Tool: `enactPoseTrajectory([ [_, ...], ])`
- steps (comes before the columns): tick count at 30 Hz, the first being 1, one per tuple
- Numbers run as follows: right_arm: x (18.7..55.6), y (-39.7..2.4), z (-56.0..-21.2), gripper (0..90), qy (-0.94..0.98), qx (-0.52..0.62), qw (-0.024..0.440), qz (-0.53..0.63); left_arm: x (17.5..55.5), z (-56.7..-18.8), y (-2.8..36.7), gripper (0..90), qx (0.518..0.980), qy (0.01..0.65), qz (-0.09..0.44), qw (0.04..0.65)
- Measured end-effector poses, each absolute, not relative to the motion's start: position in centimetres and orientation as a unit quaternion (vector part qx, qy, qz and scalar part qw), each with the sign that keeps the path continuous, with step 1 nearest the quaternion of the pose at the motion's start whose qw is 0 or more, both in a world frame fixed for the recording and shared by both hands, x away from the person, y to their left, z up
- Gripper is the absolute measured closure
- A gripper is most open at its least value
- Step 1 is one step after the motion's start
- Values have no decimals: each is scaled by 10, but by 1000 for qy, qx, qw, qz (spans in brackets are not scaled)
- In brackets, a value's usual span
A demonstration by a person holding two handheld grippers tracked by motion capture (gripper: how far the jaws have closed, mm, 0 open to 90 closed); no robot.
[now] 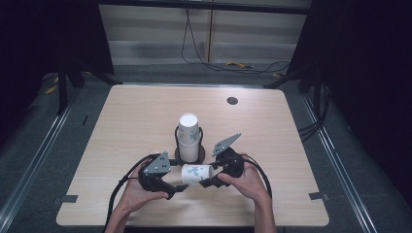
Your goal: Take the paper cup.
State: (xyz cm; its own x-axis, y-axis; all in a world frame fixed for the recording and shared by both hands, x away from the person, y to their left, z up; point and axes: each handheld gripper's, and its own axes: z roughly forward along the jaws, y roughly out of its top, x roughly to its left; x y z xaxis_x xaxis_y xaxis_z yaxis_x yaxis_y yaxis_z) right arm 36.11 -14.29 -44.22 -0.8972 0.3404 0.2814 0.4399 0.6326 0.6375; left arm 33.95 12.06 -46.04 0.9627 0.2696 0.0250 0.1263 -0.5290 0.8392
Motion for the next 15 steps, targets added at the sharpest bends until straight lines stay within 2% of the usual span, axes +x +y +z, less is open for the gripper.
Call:
enactPoseTrajectory([
  [15, 358, -148, -445, 357, -884, -207, 60, -414, 335, -467, 127, 166, 846, 128, 70, 513],
])
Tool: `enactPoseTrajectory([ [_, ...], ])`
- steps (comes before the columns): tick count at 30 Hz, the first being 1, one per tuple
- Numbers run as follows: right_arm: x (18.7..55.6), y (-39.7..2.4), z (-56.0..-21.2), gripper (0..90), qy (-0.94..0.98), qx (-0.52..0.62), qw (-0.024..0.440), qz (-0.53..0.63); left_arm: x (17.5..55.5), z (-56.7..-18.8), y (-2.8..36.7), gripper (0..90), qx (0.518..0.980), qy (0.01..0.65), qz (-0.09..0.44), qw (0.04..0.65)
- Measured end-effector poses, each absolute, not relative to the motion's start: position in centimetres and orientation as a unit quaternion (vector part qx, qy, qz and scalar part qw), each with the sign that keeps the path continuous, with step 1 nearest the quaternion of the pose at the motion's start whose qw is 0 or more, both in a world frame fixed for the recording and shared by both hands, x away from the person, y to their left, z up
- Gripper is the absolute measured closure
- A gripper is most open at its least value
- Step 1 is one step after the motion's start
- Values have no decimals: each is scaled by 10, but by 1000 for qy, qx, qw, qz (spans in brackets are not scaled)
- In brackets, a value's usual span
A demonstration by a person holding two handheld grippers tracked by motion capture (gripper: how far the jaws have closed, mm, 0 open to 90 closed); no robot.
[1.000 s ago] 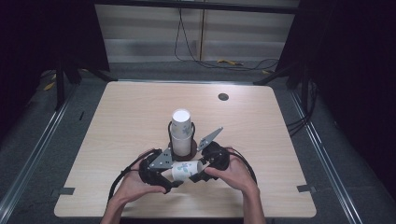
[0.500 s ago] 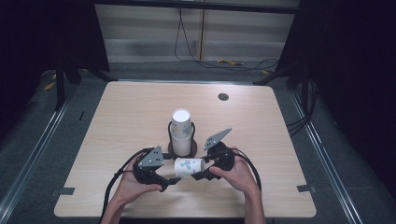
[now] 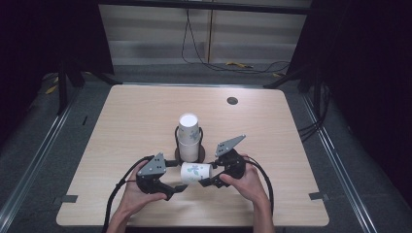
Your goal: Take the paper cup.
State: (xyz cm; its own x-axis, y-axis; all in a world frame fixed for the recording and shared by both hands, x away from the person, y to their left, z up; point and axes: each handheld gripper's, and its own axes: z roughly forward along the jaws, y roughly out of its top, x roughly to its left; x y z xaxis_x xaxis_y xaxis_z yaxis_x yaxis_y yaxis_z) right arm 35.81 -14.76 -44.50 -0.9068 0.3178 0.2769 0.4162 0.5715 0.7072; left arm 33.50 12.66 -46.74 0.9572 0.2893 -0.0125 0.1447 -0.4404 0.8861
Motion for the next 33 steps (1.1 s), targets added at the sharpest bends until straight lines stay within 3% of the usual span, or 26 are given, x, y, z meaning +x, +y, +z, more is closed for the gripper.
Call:
enactPoseTrajectory([
  [33, 352, -155, -459, 357, -853, -199, 66, -478, 337, -476, 131, 158, 821, 131, 51, 554],
])
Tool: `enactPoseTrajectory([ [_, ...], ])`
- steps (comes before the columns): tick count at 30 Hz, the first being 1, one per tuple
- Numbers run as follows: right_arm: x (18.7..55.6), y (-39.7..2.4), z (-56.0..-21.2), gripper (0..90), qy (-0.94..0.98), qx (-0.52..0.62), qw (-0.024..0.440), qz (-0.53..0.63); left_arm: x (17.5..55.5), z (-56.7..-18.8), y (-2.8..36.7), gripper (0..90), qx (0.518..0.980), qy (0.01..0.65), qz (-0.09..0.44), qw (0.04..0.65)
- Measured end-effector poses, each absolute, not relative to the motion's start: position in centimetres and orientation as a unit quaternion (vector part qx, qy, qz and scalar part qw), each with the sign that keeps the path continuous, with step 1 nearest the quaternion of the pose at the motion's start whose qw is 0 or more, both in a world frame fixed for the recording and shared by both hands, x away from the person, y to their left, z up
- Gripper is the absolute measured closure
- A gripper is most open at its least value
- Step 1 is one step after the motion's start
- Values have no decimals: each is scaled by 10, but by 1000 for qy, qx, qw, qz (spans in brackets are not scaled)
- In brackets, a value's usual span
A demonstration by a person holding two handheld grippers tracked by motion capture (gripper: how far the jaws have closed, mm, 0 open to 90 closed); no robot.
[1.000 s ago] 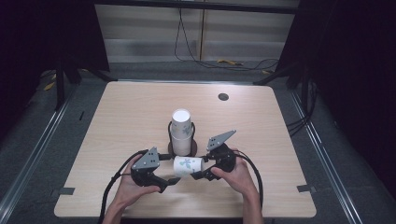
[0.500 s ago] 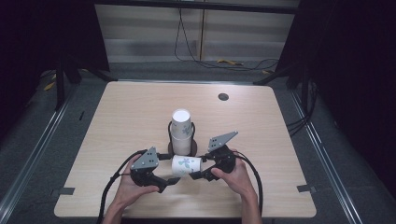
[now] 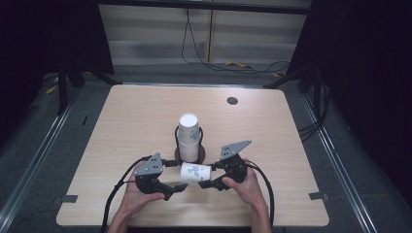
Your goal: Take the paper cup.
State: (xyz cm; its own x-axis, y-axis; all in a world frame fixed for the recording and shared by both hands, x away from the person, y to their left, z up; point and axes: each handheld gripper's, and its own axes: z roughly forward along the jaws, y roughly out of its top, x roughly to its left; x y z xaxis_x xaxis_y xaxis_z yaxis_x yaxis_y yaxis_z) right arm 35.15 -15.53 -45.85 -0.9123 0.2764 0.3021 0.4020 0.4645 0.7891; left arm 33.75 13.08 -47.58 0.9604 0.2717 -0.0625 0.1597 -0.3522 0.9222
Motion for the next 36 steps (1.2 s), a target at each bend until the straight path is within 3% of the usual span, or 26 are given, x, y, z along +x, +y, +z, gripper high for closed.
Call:
enactPoseTrajectory([
  [19, 351, -145, -454, 357, -860, -178, 61, -474, 339, -473, 125, 125, 820, 118, 69, 556],
  [36, 348, -145, -449, 356, -852, -164, 60, -493, 340, -475, 127, 191, 798, 95, 44, 593],
])
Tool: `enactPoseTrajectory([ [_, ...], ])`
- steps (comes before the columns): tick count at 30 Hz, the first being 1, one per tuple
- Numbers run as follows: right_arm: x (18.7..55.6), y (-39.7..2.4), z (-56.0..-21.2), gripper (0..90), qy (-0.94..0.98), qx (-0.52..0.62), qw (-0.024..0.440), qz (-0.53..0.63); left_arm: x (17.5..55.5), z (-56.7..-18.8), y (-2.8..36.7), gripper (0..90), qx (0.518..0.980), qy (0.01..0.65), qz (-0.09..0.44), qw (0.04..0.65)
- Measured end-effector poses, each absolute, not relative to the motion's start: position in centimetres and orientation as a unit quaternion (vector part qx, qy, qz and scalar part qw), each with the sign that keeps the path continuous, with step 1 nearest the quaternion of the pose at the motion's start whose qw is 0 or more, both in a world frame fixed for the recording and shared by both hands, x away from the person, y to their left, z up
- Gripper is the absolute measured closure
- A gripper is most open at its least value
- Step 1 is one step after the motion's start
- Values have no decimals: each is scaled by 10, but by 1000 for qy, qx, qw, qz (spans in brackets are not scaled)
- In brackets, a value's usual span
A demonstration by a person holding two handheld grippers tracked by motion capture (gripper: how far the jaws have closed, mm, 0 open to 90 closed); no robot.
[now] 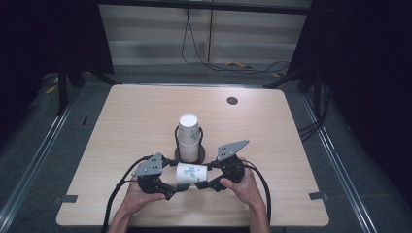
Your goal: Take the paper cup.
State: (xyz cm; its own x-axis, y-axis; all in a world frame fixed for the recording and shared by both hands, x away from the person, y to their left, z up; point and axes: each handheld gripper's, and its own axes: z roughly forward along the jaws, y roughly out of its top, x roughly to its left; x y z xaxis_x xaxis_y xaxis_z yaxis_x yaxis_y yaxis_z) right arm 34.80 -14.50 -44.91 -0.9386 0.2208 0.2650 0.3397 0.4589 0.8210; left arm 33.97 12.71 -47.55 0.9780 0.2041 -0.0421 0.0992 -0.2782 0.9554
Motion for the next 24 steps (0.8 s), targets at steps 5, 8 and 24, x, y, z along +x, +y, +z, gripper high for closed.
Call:
enactPoseTrajectory([
  [5, 348, -145, -448, 356, -849, -161, 62, -500, 341, -476, 129, 190, 790, 95, 35, 605],
  [8, 347, -144, -448, 356, -848, -161, 62, -501, 342, -478, 130, 192, 783, 96, 27, 614],
  [24, 349, -141, -450, 333, -853, -157, 63, -493, 345, -478, 135, 241, 775, 97, 1, 625],
])
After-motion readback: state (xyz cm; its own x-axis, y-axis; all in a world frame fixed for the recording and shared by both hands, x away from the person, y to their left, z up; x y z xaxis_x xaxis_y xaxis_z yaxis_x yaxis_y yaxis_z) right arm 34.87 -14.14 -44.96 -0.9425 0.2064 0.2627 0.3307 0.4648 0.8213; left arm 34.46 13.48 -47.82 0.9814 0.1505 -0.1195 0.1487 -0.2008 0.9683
